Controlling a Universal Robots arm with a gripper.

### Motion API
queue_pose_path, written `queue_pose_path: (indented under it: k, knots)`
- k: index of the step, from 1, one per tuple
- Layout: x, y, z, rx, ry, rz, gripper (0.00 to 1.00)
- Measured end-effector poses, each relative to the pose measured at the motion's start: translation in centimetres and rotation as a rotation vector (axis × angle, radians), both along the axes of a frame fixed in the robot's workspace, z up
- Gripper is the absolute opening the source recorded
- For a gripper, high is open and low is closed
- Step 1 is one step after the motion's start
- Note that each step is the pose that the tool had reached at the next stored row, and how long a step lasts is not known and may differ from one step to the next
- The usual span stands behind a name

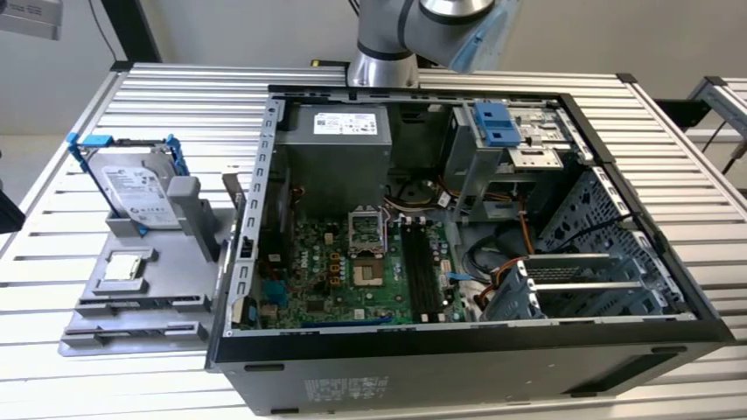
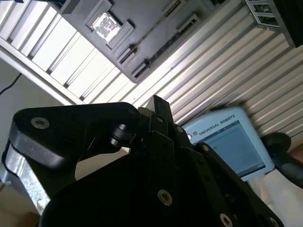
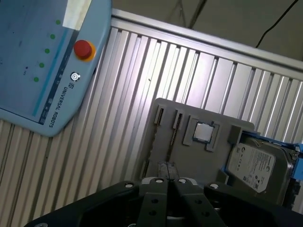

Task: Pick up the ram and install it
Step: 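Pick up the ram and move it above insertion slot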

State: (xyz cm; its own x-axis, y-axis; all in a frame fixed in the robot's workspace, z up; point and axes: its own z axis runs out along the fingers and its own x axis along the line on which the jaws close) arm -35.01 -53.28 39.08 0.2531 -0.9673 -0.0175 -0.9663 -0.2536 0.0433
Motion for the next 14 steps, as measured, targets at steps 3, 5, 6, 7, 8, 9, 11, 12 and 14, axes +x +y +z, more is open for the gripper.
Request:
queue_pose_path:
  k: [3, 5, 6, 7, 8, 9, 11, 12, 14]
  knots:
    - [0.00, 0.00, -0.03, 0.0000, 0.0007, 0.000, 0.00]
    - [0.00, 0.00, -0.02, -0.0001, 0.0008, 0.000, 0.00]
    - [0.00, 0.00, -0.03, 0.0000, 0.0007, 0.000, 0.00]
    - [0.00, 0.00, -0.03, -0.0001, 0.0007, 0.000, 0.00]
    - [0.00, 0.00, -0.03, 0.0000, 0.0007, 0.000, 0.00]
    - [0.00, 0.00, -0.03, 0.0000, 0.0008, 0.000, 0.00]
    - [0.00, 0.00, -0.03, 0.0000, 0.0008, 0.000, 0.00]
    - [0.00, 0.00, -0.03, -0.0001, 0.0008, 0.000, 0.00]
    - [0.00, 0.00, -0.03, -0.0001, 0.0008, 0.001, 0.00]
